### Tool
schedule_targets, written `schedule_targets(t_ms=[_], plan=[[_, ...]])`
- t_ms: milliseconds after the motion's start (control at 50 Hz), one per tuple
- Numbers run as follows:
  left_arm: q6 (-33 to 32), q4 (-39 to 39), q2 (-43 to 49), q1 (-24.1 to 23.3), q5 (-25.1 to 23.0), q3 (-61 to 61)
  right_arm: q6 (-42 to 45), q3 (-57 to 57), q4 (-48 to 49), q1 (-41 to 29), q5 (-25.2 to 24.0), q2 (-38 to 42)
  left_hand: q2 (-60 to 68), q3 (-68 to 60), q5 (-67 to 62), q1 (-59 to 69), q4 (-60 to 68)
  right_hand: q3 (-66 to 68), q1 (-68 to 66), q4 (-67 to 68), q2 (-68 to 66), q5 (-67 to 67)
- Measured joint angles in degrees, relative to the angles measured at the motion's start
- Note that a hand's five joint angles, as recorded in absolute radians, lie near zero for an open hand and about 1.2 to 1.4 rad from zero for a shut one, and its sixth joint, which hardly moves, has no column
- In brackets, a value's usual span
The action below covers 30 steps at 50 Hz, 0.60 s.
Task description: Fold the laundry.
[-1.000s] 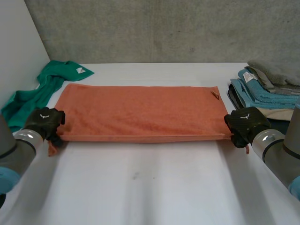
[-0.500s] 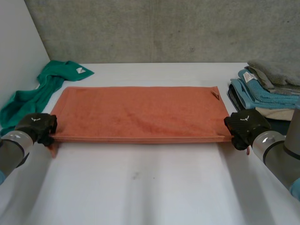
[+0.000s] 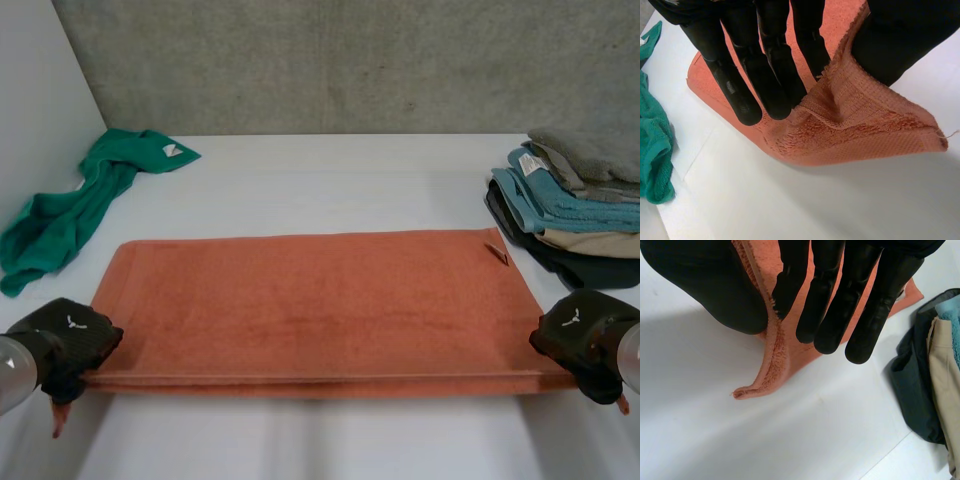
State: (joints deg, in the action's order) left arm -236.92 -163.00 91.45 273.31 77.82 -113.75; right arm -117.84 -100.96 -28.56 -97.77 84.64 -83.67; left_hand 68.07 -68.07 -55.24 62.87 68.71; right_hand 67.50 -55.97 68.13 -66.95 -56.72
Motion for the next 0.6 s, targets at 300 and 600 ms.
schedule_targets(t_ms=[300, 600], plan=[[0.0, -18.3, 20.2, -6.9, 5.9, 16.9, -3.6, 13.9, 13.2, -5.8, 6.2, 15.0, 0.0, 0.0, 0.0, 0.0, 0.0, 0.0, 0.0, 0.0, 0.0, 0.0], [7.6, -46.5, 20.8, -14.7, 13.6, 52.8, -19.2, 57.7, 35.3, -9.6, 10.6, 17.9, 0.4, 0.0, -1.7, 0.3, 0.0, 0.0, 0.0, 0.0, 0.0, 0.0]])
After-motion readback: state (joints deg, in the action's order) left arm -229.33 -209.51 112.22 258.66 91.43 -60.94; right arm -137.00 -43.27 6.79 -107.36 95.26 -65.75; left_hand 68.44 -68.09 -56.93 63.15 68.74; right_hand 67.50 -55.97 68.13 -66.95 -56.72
